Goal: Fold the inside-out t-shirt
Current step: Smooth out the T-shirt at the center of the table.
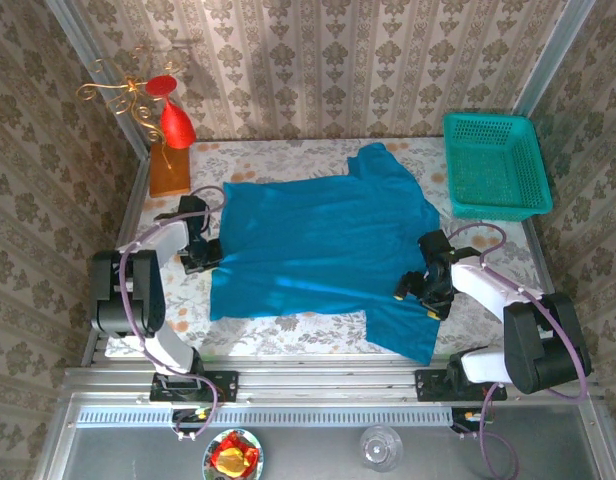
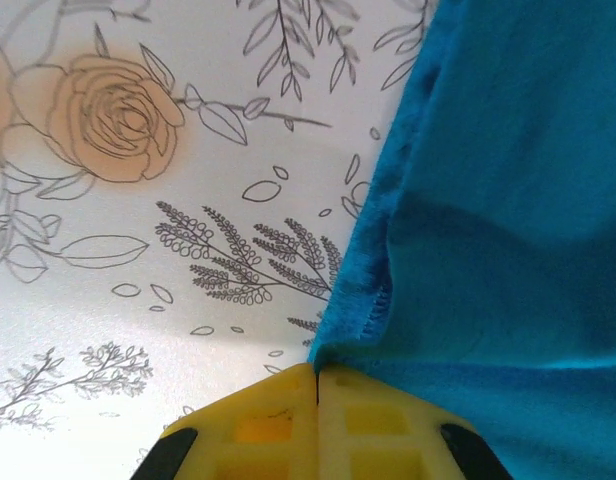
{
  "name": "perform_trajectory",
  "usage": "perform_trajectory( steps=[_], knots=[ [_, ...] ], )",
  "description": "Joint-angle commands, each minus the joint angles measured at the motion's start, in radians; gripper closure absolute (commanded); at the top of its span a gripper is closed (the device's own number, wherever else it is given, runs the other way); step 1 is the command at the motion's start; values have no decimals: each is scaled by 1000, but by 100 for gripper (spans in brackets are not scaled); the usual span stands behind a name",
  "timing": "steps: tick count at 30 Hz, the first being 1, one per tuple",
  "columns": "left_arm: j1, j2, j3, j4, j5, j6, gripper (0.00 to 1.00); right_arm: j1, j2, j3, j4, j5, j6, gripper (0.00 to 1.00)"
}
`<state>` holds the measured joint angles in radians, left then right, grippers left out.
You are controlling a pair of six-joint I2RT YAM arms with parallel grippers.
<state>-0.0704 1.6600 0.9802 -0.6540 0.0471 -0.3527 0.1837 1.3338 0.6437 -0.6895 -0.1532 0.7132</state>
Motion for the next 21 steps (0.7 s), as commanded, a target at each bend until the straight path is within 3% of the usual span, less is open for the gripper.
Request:
perform_trajectory(
  steps=[1, 10, 16, 21],
  knots=[
    [11, 25, 24, -13, -33, 31, 98, -1, -16, -23, -49, 18, 4, 16],
    [7, -121, 46, -80, -44, 32, 80, 5, -139, 50, -100, -3, -17, 16],
    [-46, -202, 59, -147, 30, -3, 79, 4, -130, 118, -99, -50, -64, 18],
    [-132, -350, -57, -237, -46, -115, 79, 4, -152, 91, -155, -53, -34, 22]
  ],
)
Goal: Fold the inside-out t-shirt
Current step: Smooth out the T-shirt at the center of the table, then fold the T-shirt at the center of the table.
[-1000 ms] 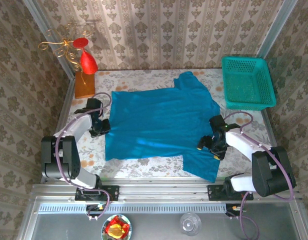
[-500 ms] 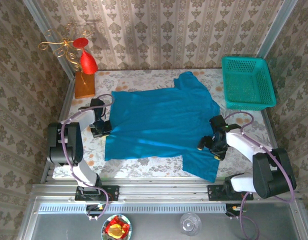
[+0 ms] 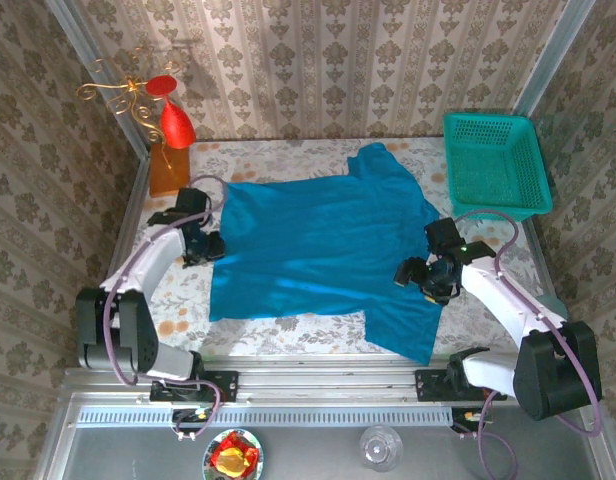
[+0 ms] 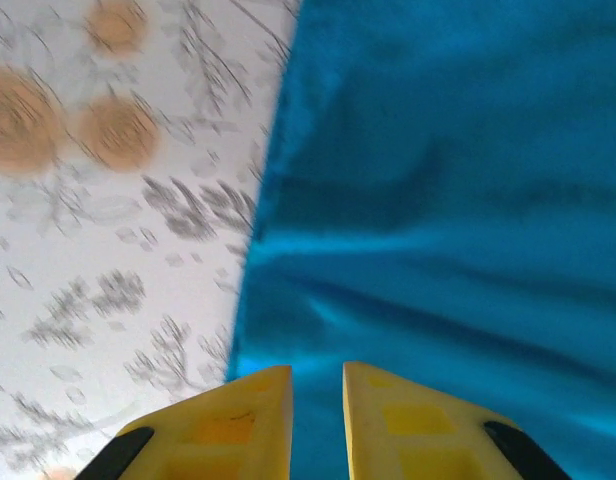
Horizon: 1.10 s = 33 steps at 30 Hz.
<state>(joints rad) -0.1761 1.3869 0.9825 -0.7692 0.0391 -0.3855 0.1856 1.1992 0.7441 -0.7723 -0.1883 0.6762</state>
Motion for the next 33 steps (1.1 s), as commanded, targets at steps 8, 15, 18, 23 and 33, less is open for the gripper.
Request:
perform_trajectory(
  steps=[8, 15, 18, 23, 33],
  knots=[
    [-108, -339, -292, -163, -101, -370, 71, 2, -97, -87, -74, -27, 32, 22],
    [-143, -325, -380, -118, -75, -441, 71, 2, -67, -77, -71, -27, 20, 22],
    [-159, -331, -406, -118, -111, -481, 71, 2, -62, -71, -65, -29, 22, 21],
    [-159, -306, -439, -65, -119, -494, 69, 2, -50, -57, -76, -28, 14, 21],
    [-148, -193, -450, 33, -112, -456, 68, 2, -83, -54, -104, -17, 21, 20]
  ],
)
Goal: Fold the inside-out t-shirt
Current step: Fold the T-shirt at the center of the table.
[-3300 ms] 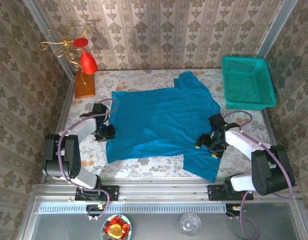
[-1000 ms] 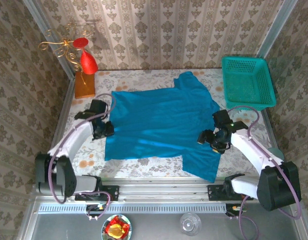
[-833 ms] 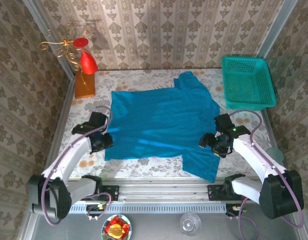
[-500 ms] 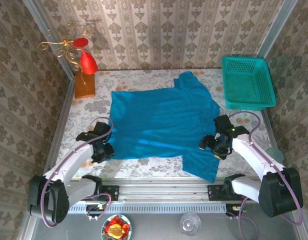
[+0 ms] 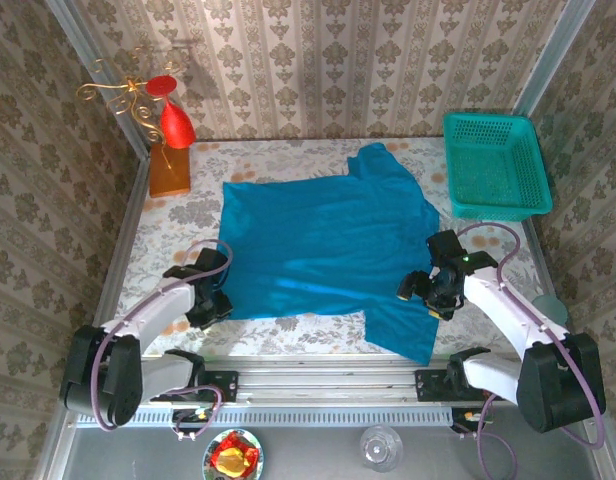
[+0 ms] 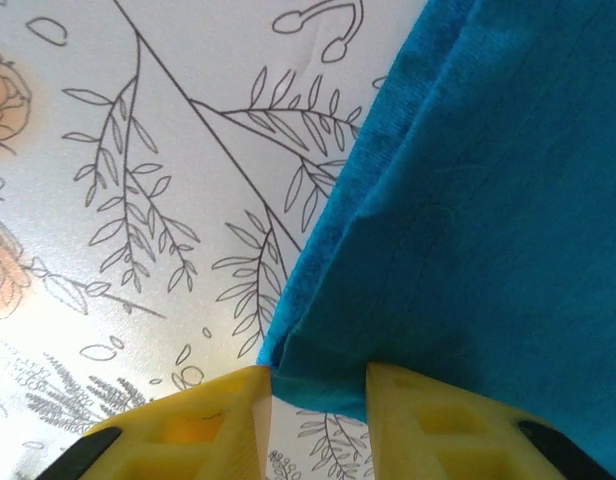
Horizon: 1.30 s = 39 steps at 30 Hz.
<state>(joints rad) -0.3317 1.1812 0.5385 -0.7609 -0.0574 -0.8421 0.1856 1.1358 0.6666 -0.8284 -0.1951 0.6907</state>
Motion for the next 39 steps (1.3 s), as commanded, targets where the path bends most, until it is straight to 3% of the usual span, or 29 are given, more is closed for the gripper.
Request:
perform_trajectory(
  steps=[1, 12, 21, 31, 39],
  knots=[
    [16, 21, -8, 28, -15, 6, 68, 2, -22, 21, -46, -11, 9, 20],
    [107, -7, -12, 27, 29, 58, 60, 3, -45, 33, -73, -3, 21, 20],
    [151, -112, -12, -17, 29, 61, 63, 3, -54, 54, -95, 6, 26, 20],
    [150, -104, -73, -3, 60, -3, 64, 2, -63, 70, -112, 8, 29, 20],
    [172, -28, -58, 32, 82, 40, 68, 2, -62, 88, -129, 19, 24, 20]
  ],
)
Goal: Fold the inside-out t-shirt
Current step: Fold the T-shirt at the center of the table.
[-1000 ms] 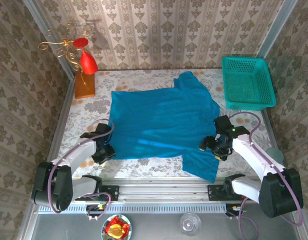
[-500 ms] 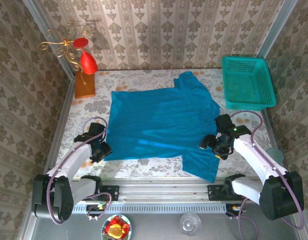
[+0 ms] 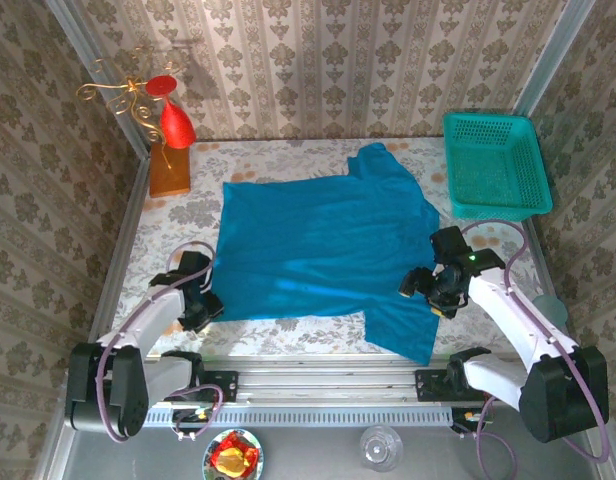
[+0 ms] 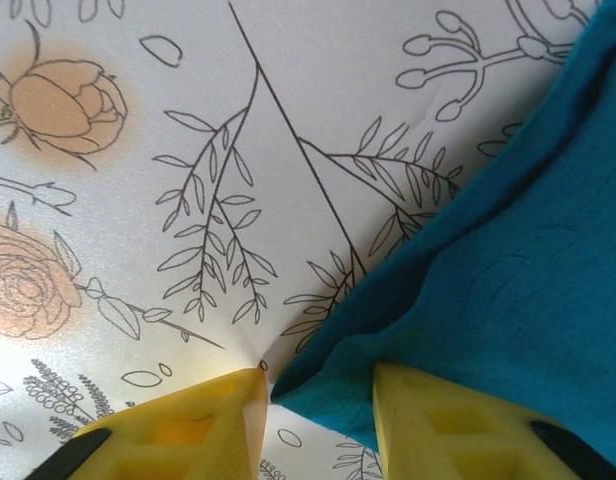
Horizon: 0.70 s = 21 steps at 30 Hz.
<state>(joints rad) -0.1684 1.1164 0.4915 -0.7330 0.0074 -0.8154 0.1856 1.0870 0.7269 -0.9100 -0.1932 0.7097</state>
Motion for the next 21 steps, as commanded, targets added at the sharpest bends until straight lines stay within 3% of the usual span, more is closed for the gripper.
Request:
perform_trajectory(
  steps=[1, 13, 21],
  knots=[
    [12, 44, -9, 6, 18, 21, 70, 2, -16, 27, -48, 18, 5, 20],
    [37, 47, -7, 29, 29, 55, 95, 44, -99, -73, -113, 87, 122, 22],
    [45, 40, -5, 39, 40, 65, 99, 124, -180, -218, -110, 86, 321, 28]
  ],
)
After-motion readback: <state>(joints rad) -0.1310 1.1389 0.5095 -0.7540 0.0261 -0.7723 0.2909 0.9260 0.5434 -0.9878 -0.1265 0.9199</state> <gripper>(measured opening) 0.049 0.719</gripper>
